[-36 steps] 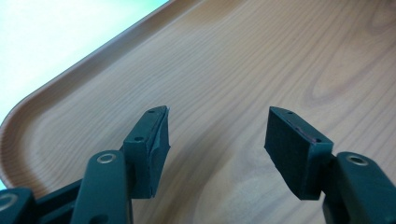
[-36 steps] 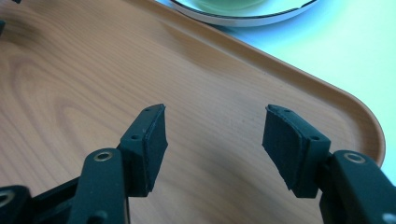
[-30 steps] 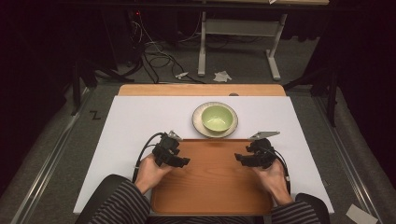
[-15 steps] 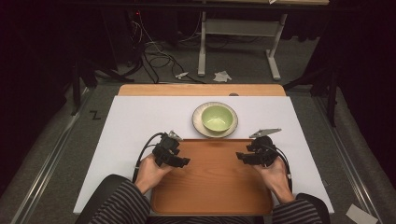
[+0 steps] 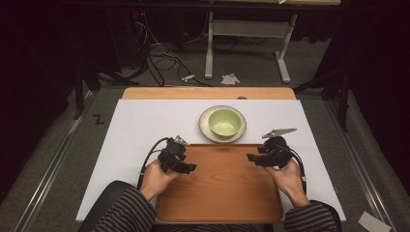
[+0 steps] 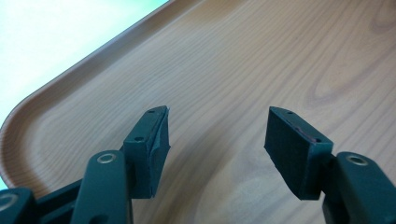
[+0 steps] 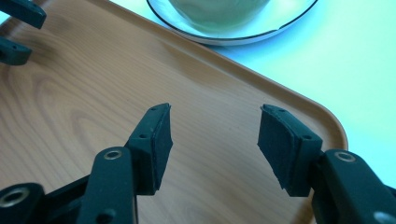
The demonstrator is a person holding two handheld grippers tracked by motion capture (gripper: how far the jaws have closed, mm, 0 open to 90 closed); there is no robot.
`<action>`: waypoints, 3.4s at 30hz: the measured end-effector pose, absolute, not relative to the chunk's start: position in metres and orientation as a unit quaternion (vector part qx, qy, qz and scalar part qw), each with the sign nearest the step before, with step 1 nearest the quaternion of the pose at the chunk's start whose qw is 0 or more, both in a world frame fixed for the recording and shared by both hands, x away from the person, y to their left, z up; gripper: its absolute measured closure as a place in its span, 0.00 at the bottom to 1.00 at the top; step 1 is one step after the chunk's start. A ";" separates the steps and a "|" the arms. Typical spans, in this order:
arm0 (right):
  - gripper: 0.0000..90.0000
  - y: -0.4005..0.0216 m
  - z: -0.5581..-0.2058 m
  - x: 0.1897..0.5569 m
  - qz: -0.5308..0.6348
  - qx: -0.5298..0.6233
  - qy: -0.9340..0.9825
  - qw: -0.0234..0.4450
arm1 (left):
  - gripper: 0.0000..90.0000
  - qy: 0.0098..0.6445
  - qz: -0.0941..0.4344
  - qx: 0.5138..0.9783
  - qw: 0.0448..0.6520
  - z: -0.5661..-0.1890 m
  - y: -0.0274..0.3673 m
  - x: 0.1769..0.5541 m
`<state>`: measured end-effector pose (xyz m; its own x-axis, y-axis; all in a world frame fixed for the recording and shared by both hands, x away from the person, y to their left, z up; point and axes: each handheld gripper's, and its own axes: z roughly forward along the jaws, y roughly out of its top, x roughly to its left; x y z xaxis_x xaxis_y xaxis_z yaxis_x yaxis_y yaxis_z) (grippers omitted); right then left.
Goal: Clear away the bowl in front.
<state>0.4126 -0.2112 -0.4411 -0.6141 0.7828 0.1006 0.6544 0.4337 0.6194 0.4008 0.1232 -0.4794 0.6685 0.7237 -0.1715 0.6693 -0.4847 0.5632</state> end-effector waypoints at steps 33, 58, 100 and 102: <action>0.57 -0.195 -0.413 0.459 0.283 0.417 0.860 0.080 | 0.44 0.404 0.043 0.861 0.307 -0.479 0.123 0.401; 0.59 -0.190 -0.411 0.501 0.259 0.449 0.852 0.073 | 0.44 0.403 0.042 0.862 0.305 -0.479 0.123 0.401; 0.63 -0.153 -0.422 0.557 0.194 0.474 0.856 0.075 | 0.44 0.397 0.040 0.866 0.303 -0.479 0.123 0.400; 0.65 -0.152 -0.425 0.562 0.190 0.476 0.855 0.075 | 0.44 0.396 0.040 0.866 0.303 -0.479 0.122 0.400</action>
<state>0.5617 -0.1517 -0.4254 -0.5363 0.8424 0.0535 0.7855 0.4749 0.3969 0.3998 0.1224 -0.4794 0.6824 0.7109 -0.1701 0.6620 -0.5023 0.5563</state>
